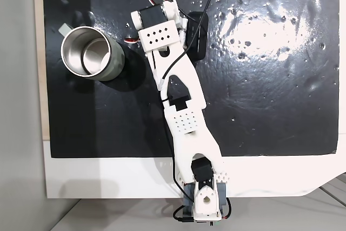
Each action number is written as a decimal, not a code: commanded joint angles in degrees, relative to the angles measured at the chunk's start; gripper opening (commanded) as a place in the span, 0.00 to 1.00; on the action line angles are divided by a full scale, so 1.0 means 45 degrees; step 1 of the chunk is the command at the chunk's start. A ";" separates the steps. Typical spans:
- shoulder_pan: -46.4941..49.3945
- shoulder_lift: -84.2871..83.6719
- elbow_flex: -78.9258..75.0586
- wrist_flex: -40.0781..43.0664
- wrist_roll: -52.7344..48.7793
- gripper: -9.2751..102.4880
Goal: Grasp a pengrip and put it in the cup.
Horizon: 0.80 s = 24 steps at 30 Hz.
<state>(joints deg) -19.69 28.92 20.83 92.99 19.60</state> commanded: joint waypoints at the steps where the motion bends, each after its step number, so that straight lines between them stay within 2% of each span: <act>1: 0.0371 0.0098 -0.0371 0.0313 -0.0195 0.08; 6: 0.0605 0.1602 0.0469 0.0391 -0.0195 0.08; 14: 0.0664 0.7617 0.2930 -0.0156 -0.0859 0.08; 24: -0.0918 1.1641 0.3516 -0.0625 -0.1953 0.08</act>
<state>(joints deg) -20.48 75.32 36.91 92.46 12.66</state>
